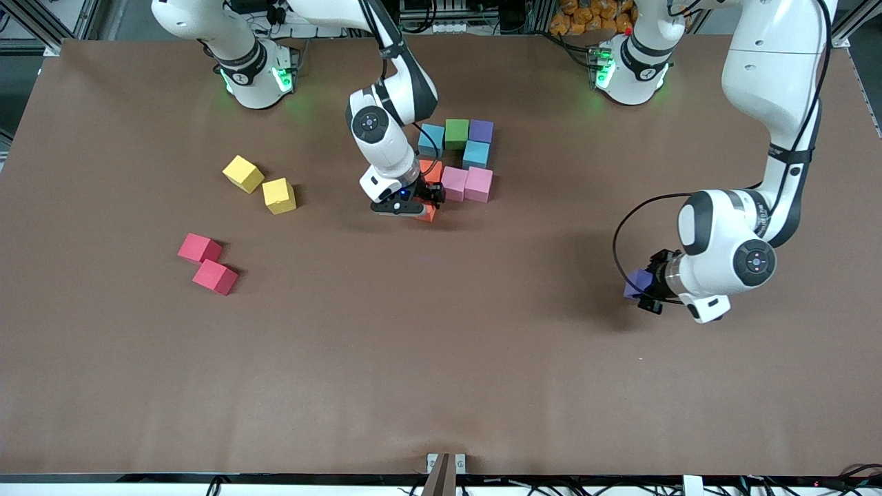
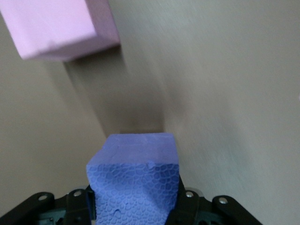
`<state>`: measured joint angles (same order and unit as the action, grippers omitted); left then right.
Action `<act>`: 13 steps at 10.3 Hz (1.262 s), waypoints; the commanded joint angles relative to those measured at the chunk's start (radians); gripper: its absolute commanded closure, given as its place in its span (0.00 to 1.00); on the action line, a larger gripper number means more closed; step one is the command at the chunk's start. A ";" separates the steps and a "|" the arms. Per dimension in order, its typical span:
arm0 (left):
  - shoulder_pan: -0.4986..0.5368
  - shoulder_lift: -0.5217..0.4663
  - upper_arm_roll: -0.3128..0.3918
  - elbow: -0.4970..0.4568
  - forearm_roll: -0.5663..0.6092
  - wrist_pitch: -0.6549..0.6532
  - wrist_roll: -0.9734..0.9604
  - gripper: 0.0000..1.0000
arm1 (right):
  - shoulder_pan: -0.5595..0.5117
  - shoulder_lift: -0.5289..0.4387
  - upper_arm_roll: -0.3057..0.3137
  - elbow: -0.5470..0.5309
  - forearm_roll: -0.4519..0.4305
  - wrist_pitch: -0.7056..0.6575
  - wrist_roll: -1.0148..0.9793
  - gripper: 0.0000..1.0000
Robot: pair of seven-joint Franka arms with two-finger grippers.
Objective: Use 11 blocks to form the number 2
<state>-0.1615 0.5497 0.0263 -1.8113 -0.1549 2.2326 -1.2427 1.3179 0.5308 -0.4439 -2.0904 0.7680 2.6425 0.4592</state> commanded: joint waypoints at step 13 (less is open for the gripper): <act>-0.197 -0.004 -0.190 0.199 0.030 -0.048 0.473 0.58 | -0.356 -0.233 -0.114 -0.043 -0.331 -0.265 -0.459 0.00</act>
<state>-0.3269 0.5442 -0.1721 -1.6405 -0.1483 2.2035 -0.8731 1.0065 0.3963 -0.5722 -2.0633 0.5430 2.3825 0.0340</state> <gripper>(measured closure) 0.445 0.000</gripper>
